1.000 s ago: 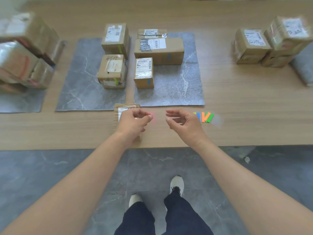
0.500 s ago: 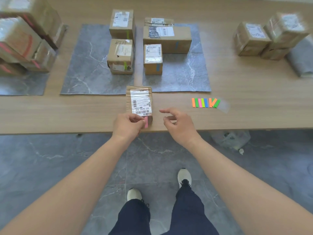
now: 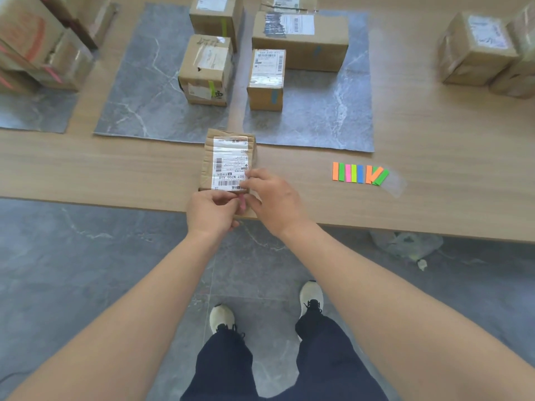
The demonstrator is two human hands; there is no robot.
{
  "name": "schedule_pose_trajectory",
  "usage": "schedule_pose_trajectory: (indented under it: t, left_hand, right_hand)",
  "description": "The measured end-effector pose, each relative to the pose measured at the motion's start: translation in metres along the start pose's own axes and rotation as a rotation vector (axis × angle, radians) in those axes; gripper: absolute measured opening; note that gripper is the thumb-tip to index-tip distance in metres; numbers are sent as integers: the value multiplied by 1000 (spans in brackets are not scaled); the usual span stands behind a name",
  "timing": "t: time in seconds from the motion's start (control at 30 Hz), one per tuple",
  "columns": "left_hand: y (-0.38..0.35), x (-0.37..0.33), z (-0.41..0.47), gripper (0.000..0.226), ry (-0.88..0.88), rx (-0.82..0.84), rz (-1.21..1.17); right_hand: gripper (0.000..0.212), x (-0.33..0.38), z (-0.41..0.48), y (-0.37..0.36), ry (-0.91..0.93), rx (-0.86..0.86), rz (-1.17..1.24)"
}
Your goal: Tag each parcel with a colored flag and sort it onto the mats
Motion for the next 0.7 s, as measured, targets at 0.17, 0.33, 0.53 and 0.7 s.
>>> schedule_pose_trajectory:
  t: [0.17,0.33,0.53,0.7]
  left_hand:
    - [-4,2,-1,17,15,-33,-7]
    - [-5,1,-2,17,27,-38,-65]
    - [-3,7,4,8,47,-32,-65]
    - [16,21,12,3,103,-88,9]
  right_hand:
    - [9,-5,8,-6,91,-117,-26]
    - [12,-8,16,-14,176,-138,-92]
    - [18,-8,19,-15,233,-179,-106]
    - [25,-3,19,-18,260,-231,-240]
Point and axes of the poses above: each hand's wrist, its own z-axis towards the middle knuckle, its own y-axis out of the back of the hand, x = y × z, the point moved 5 cm from there along z, towards the middle knuckle, and after that the axes turned 1 degree about -z, right-handed, at the moved point
